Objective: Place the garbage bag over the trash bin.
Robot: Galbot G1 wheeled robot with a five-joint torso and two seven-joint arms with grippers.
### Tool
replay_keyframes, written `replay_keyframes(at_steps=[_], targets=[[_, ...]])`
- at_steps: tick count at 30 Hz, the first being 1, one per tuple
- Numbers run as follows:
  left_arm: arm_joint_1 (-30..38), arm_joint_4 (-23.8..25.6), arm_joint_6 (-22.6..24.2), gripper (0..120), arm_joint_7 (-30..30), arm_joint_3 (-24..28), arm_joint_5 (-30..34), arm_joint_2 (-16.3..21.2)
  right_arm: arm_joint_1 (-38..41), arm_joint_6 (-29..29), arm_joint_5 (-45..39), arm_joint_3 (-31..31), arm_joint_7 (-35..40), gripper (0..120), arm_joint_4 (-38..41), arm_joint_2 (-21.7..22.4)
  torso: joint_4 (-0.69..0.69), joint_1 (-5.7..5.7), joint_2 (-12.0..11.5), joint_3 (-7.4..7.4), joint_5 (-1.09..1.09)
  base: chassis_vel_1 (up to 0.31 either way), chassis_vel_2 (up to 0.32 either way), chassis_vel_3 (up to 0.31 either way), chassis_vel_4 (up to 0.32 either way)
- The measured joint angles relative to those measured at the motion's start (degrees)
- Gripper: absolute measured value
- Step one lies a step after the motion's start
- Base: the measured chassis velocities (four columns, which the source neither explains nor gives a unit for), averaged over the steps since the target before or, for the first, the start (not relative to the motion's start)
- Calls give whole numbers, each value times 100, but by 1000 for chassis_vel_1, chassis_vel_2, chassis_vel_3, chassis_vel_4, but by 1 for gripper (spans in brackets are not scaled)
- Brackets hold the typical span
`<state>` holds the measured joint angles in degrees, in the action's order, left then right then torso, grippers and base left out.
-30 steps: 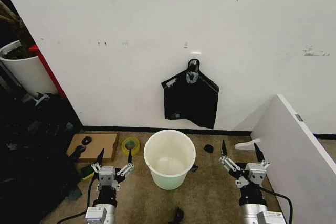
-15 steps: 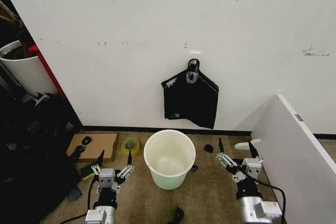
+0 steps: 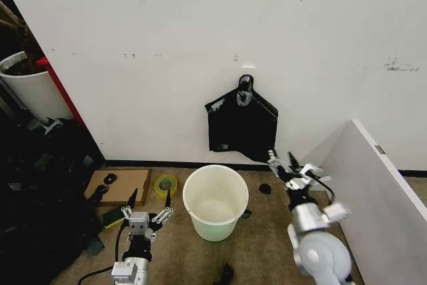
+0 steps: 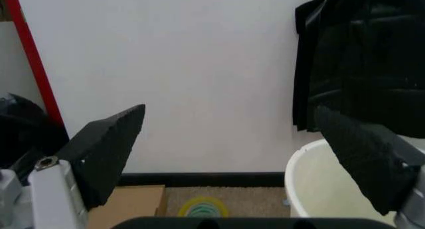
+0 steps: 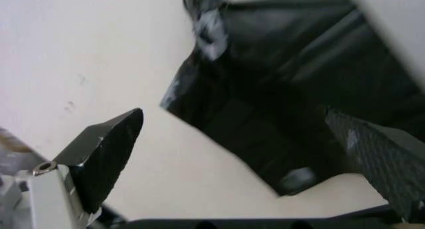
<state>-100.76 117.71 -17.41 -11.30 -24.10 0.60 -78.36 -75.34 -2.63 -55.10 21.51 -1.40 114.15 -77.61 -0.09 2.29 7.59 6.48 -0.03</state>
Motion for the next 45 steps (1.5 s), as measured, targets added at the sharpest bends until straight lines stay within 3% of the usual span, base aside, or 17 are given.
replay_keyframes(at_steps=[7,14,35,45], targets=[[-72,-4,-36,100,-2,-71,-108,-86,1046,-368,-984,-310,22,100,-683,-170,1,0,0,0,-1,0,0,0,0],[-147,22,-51,100,-17,-69,-191,-180,1739,-450,-1430,-331,20,100,-1304,-446,0,0,0,-1,-1,0,0,0,0],[-58,13,33,100,-32,-56,-176,-105,3012,-253,-1149,-41,-324,100,-2827,-911,0,0,1,-1,0,0,0,0,0],[-52,-5,39,100,-44,-67,-173,-125,3080,-254,-1148,-25,-403,94,-2827,-922,0,-1,1,-1,-1,0,0,0,0]])
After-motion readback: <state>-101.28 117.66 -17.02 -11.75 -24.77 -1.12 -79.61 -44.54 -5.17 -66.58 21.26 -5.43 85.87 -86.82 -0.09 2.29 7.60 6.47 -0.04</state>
